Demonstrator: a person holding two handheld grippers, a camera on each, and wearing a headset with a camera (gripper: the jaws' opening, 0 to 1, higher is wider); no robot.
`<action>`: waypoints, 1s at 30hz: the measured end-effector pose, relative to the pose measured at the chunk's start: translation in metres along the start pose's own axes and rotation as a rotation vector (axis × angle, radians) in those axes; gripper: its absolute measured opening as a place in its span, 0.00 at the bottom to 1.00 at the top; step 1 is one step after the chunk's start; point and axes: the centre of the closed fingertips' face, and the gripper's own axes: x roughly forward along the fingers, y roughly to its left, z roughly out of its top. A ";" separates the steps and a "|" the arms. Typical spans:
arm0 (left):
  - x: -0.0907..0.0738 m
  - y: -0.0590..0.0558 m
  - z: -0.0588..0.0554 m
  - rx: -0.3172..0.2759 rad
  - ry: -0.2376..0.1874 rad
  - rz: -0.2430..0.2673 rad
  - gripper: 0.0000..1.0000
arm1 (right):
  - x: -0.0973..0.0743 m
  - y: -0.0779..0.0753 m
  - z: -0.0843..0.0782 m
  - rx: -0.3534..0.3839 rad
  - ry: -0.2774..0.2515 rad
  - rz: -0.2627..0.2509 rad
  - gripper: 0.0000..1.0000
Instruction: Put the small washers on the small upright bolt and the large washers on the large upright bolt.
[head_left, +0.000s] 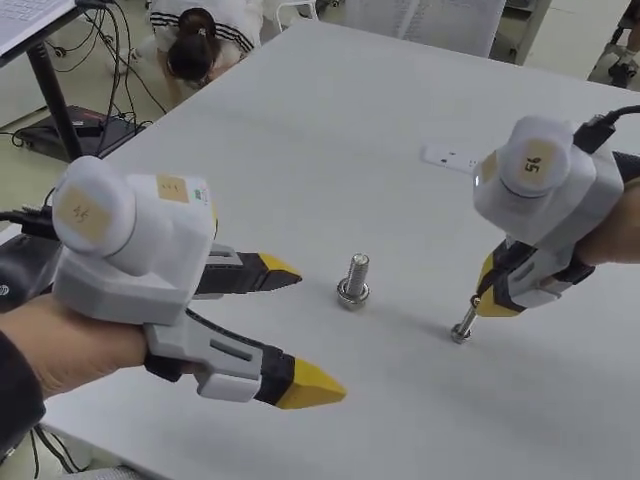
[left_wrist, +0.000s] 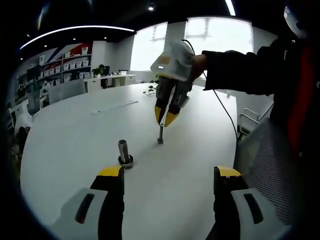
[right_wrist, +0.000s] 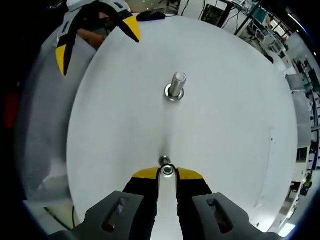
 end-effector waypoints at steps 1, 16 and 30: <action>0.000 0.000 0.000 0.000 0.001 0.000 0.72 | 0.001 0.000 0.000 0.001 0.002 0.002 0.14; -0.002 0.001 -0.001 -0.006 0.002 0.004 0.72 | 0.014 0.002 0.000 0.002 0.012 0.026 0.14; -0.003 0.004 -0.004 -0.012 0.010 0.008 0.72 | 0.037 0.003 -0.001 0.001 0.028 0.052 0.14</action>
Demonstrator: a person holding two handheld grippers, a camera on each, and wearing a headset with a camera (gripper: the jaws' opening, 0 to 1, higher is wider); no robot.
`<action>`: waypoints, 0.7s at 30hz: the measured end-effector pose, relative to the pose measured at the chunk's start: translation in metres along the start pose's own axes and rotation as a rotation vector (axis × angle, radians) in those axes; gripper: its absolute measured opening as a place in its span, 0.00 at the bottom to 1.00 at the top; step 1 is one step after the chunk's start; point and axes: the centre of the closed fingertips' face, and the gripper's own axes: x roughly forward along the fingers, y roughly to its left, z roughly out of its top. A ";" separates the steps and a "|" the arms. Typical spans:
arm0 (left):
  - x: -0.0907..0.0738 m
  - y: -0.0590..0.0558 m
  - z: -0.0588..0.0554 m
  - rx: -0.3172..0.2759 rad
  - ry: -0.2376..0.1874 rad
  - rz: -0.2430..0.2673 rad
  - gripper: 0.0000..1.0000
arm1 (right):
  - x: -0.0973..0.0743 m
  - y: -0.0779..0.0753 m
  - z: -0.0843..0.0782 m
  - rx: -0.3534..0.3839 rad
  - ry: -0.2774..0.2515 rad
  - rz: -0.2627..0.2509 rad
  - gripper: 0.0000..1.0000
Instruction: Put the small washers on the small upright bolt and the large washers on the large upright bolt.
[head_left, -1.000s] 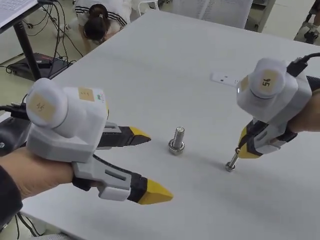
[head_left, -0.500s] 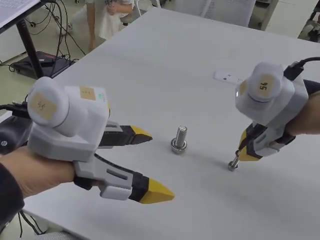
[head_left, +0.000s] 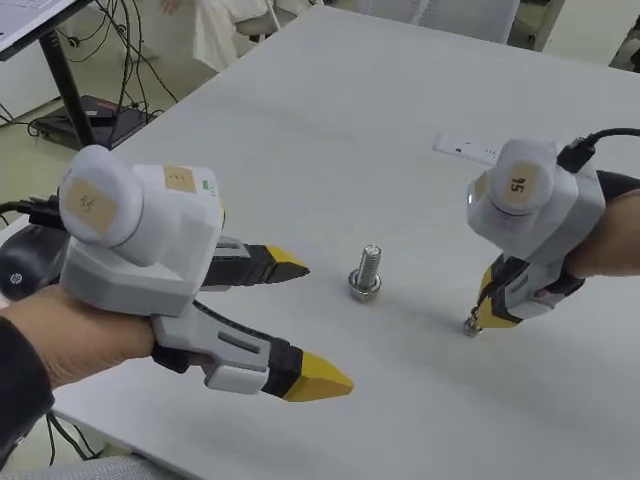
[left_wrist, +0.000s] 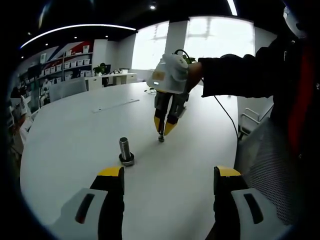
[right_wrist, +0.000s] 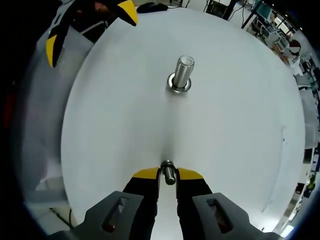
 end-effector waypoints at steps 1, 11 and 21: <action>0.000 0.000 -0.001 -0.001 0.002 0.000 0.72 | 0.002 0.000 0.000 -0.001 0.000 0.003 0.14; 0.001 0.001 -0.003 -0.005 0.007 0.001 0.72 | 0.013 0.002 0.000 0.002 -0.001 0.012 0.14; 0.002 0.000 -0.005 -0.007 0.011 -0.001 0.72 | 0.013 0.002 0.001 -0.001 -0.008 0.011 0.14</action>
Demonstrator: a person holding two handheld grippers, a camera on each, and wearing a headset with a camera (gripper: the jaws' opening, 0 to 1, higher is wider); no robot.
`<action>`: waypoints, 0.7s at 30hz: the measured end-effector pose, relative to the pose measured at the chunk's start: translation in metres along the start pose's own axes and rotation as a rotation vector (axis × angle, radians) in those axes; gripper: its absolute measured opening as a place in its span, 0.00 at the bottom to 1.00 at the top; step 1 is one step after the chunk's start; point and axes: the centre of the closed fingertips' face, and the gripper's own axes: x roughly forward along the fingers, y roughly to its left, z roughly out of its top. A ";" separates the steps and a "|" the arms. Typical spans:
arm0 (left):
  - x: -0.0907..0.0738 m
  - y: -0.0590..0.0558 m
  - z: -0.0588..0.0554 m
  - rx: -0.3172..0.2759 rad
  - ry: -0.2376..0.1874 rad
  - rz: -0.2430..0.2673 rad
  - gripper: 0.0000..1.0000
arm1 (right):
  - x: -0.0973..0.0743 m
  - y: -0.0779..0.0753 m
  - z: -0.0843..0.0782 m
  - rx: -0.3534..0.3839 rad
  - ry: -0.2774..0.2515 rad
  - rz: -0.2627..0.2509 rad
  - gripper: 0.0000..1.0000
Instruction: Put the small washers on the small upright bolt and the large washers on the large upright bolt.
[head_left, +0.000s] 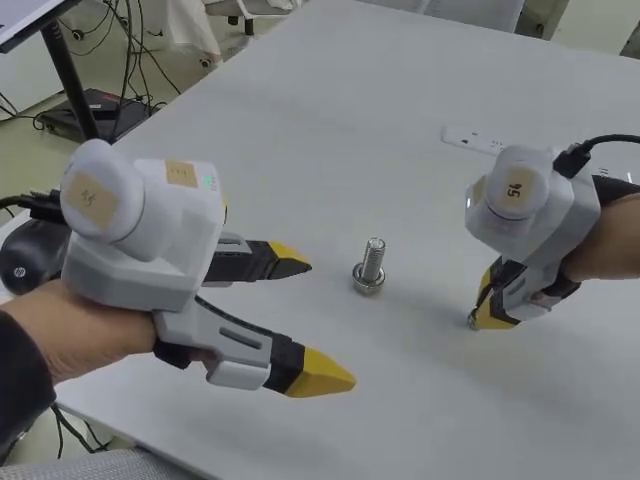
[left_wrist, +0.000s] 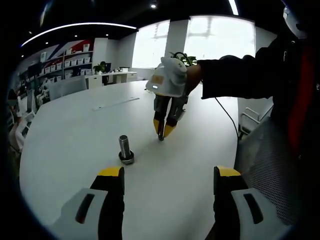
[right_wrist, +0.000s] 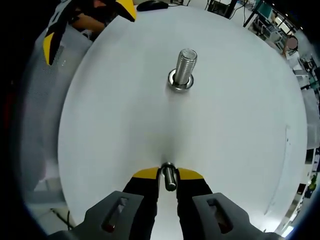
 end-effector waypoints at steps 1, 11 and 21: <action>0.000 0.000 0.000 -0.001 -0.001 -0.001 0.72 | -0.001 0.000 0.000 -0.001 0.000 0.000 0.14; 0.000 -0.001 0.000 0.000 0.003 -0.005 0.72 | -0.004 0.002 0.001 0.003 -0.011 -0.010 0.15; 0.001 -0.002 0.000 0.001 0.008 -0.009 0.72 | -0.007 0.002 0.000 0.025 -0.030 -0.015 0.18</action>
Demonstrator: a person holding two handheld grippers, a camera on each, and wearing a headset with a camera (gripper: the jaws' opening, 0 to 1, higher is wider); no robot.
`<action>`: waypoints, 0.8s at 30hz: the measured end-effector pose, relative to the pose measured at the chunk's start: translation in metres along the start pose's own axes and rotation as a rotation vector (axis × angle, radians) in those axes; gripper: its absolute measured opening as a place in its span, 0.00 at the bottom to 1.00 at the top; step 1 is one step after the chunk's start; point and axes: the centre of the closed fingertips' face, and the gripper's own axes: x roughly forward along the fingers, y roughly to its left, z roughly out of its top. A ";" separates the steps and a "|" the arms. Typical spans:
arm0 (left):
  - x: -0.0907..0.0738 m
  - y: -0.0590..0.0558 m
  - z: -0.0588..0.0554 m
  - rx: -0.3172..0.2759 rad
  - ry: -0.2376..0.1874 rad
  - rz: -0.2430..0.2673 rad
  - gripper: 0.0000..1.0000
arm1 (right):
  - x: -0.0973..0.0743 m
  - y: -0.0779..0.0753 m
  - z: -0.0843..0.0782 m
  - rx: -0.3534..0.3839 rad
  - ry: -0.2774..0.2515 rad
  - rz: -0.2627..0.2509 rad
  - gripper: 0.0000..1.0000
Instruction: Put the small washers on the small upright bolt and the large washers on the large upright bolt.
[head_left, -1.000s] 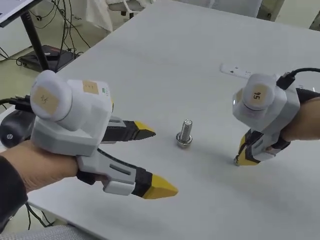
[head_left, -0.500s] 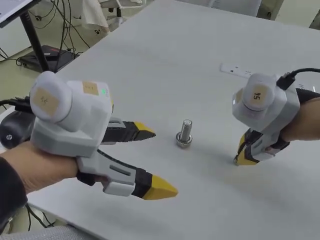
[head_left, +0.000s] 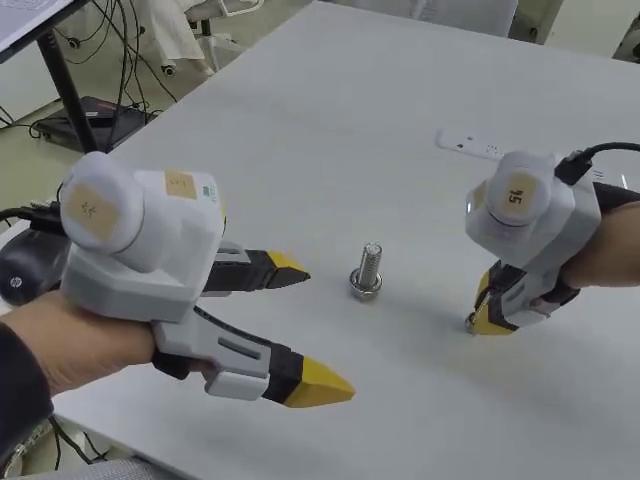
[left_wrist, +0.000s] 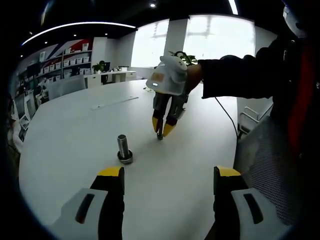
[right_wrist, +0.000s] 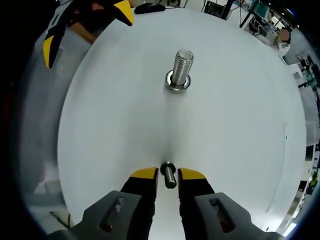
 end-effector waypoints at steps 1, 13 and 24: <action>0.000 0.000 0.000 0.000 0.000 -0.001 0.72 | 0.000 0.000 0.000 0.005 -0.003 0.000 0.18; 0.001 0.000 0.000 0.002 0.003 -0.003 0.72 | -0.003 0.003 -0.003 0.049 -0.059 -0.005 0.29; 0.002 0.000 0.000 0.001 0.007 -0.003 0.72 | -0.004 0.006 -0.005 0.109 -0.145 -0.018 0.51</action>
